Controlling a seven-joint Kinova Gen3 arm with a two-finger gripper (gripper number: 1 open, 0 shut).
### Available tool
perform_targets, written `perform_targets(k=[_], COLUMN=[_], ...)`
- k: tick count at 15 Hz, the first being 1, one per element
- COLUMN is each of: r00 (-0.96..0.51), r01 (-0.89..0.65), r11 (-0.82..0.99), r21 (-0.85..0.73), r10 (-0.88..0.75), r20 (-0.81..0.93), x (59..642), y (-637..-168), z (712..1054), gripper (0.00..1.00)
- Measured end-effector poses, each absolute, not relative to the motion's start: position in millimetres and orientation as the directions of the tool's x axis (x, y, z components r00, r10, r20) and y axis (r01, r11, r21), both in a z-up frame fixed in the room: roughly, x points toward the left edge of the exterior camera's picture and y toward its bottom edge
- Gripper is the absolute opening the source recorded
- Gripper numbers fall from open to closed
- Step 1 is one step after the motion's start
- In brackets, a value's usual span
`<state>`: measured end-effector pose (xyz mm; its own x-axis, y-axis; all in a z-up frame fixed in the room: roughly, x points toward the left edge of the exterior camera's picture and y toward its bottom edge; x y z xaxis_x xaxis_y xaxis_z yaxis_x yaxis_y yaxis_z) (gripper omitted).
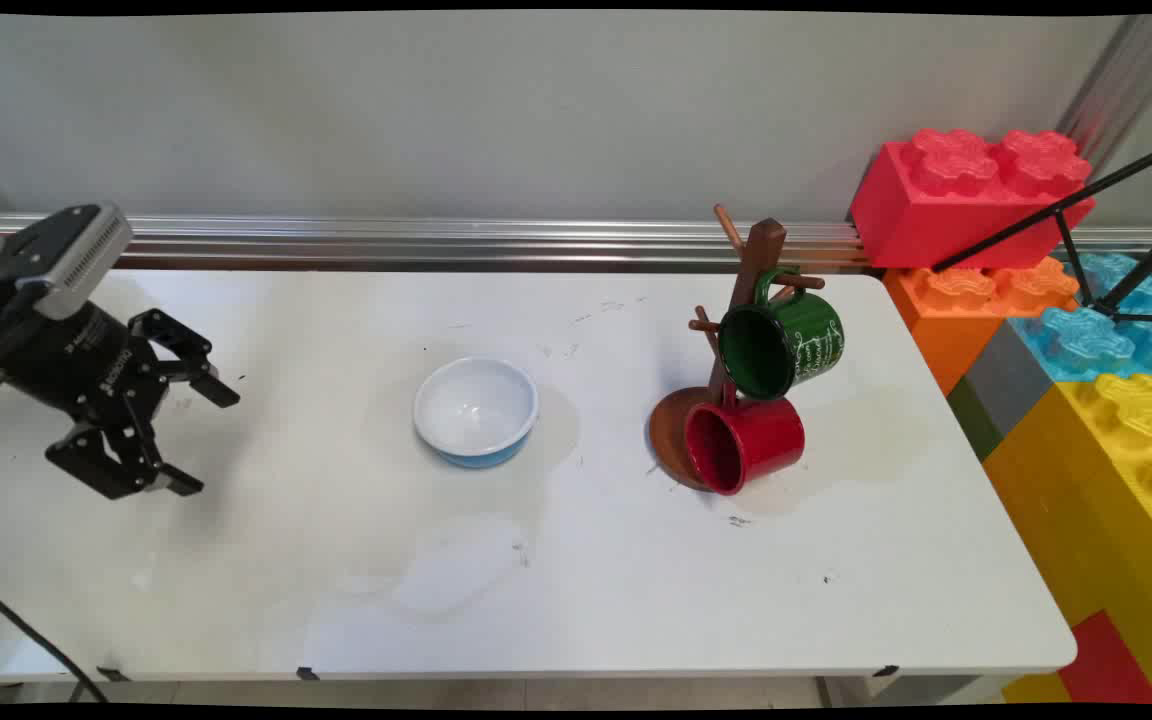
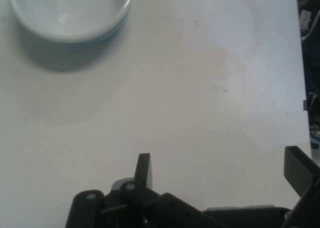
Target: Pick up the green mug from the rack
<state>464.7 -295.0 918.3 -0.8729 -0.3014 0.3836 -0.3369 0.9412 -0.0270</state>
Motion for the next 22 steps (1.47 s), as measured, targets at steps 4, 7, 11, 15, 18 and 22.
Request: perform_targets(k=[4,7,11,15,18,22], r00=[-0.847,-0.802,-0.746,-0.692,-0.663,-0.628], r01=[-0.339,-0.342,-0.360,-0.386,-0.410,-0.445], r11=[0.941,0.939,0.933,0.922,0.911,0.893], r21=[-0.007,0.011,0.022,0.037,0.047,0.062], r10=[-0.301,-0.298,-0.301,-0.316,-0.333,-0.360], r20=[0.439,0.518,0.594,0.649,0.670,0.690], x=[447.7,417.4,370.6,324.5,297.5,267.4], y=[-293.3,-297.4,-305.1,-311.8,-315.8,-319.6], z=[920.4,929.7,943.8,957.6,964.7,970.5], gripper=[1.00,1.00,1.00,1.00,1.00,1.00])
